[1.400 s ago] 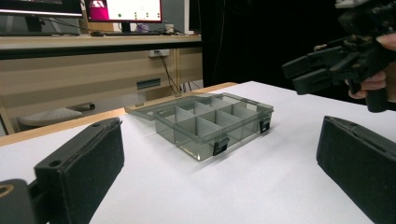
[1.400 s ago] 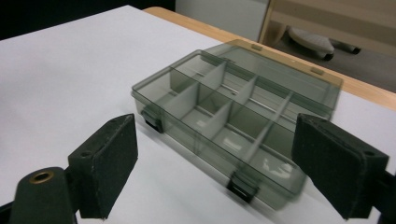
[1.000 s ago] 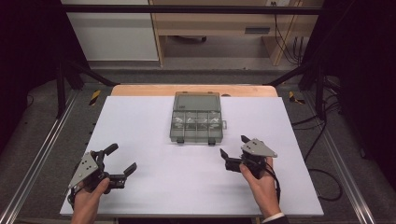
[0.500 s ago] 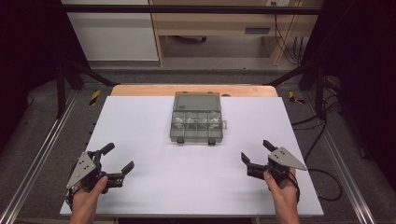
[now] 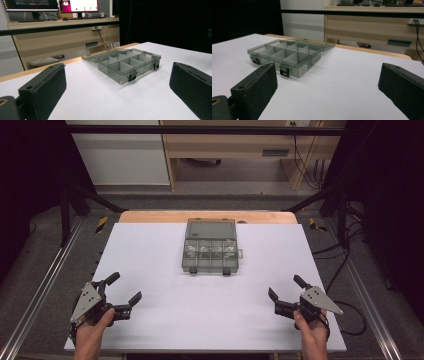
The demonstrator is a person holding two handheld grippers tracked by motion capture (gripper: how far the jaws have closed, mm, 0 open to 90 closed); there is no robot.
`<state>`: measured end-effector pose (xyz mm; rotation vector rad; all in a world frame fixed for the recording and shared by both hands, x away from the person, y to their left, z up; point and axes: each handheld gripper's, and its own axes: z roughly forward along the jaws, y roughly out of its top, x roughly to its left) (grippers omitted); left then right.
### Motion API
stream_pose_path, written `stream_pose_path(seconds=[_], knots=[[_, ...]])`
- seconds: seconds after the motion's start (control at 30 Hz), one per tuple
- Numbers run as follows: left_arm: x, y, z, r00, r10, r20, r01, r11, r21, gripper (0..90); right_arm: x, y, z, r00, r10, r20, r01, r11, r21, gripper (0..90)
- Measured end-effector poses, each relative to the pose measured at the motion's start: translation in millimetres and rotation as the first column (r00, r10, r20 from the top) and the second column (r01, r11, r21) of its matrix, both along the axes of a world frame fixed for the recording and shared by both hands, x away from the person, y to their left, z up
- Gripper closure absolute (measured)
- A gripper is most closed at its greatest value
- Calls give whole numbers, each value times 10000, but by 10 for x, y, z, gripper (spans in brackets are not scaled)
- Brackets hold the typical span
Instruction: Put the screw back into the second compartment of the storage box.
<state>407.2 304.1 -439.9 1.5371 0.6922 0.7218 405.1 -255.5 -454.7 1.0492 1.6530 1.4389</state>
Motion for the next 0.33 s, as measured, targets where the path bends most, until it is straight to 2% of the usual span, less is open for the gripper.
stream_pose_path(seconds=[0.33], knots=[[0,30,10,9999,145,50,-144,9999,-62,8,-46,-44,-84,9987,210,470,-206,9997,-100,27]])
